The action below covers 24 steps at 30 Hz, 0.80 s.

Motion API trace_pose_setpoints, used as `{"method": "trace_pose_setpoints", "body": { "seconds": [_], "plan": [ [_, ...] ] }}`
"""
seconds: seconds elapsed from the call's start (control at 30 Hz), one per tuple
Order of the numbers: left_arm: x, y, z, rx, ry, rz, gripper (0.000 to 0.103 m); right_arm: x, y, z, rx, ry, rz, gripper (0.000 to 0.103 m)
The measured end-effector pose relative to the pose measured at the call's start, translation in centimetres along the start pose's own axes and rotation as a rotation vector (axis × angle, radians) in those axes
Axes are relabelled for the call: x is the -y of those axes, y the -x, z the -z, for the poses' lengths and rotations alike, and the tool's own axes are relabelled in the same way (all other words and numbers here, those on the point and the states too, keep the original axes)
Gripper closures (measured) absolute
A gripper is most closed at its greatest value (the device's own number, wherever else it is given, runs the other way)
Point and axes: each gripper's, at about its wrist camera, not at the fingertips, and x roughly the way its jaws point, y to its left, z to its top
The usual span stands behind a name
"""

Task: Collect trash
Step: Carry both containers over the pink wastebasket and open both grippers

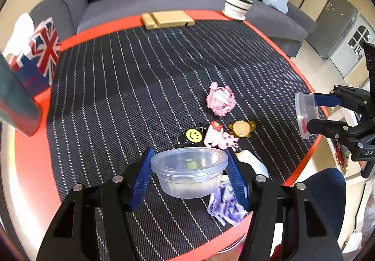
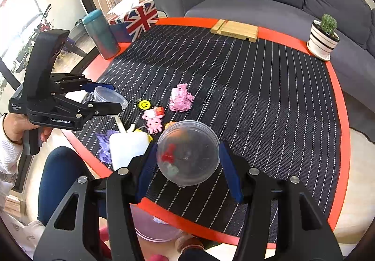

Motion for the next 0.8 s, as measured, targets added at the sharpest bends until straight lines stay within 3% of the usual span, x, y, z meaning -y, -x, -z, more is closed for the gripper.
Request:
{"method": "trace_pose_setpoints", "body": {
  "seconds": [0.33, 0.8],
  "plan": [
    [2.3, 4.0, 2.5, 0.079, -0.045, 0.01, 0.043, -2.4, 2.3, 1.8, 0.036, 0.013, -0.008, 0.049],
    [5.8, 7.6, 7.1, 0.167, -0.087, 0.027, 0.043, -7.3, 5.2, 6.8, 0.082, 0.049, -0.03, 0.049]
  ]
}}
